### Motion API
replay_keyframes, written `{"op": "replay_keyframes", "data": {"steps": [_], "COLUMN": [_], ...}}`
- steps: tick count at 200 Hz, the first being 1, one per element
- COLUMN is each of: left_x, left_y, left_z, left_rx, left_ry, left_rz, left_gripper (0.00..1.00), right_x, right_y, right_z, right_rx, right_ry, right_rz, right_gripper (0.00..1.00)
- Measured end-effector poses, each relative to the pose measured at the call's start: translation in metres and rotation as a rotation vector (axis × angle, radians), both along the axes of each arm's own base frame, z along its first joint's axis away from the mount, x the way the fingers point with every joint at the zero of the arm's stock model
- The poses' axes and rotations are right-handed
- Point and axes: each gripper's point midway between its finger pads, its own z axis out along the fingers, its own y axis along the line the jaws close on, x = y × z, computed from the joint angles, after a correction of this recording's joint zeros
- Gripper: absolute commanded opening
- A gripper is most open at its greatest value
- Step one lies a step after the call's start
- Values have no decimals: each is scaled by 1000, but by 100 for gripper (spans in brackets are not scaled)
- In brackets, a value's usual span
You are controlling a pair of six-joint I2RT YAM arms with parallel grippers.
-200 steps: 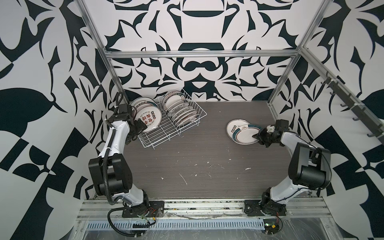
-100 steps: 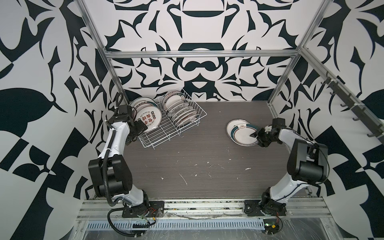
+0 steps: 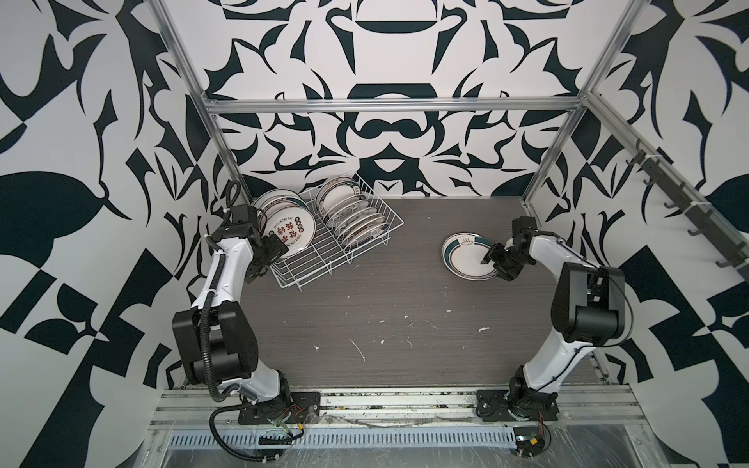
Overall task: Unload the plates from the dish rack
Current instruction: Place a plate on the plate, then move the dish rack to the top-left of the table.
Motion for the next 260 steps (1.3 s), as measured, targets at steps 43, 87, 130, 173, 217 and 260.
{"op": "replay_keyframes", "data": {"steps": [43, 87, 130, 173, 217, 260], "left_x": [0, 0, 1, 3, 2, 2], "left_y": [0, 1, 0, 2, 4, 4], "left_z": [-2, -3, -4, -17, -40, -42], "left_rx": [-3, -1, -6, -7, -12, -14], "left_ry": [0, -1, -1, 35, 103, 110], "left_rz": [1, -5, -11, -16, -4, -1], "left_gripper": [98, 92, 79, 64, 44, 26], "right_x": [4, 3, -1, -3, -13, -16], "right_y": [2, 3, -5, -8, -7, -3], "right_z": [-1, -6, 8, 43, 57, 63], "right_rx": [-72, -97, -148, -178, -183, -169], "right_ry": [28, 52, 37, -47, -84, -106], "right_rz": [37, 51, 48, 42, 47, 64], "right_gripper": [72, 77, 97, 100, 100, 100]}}
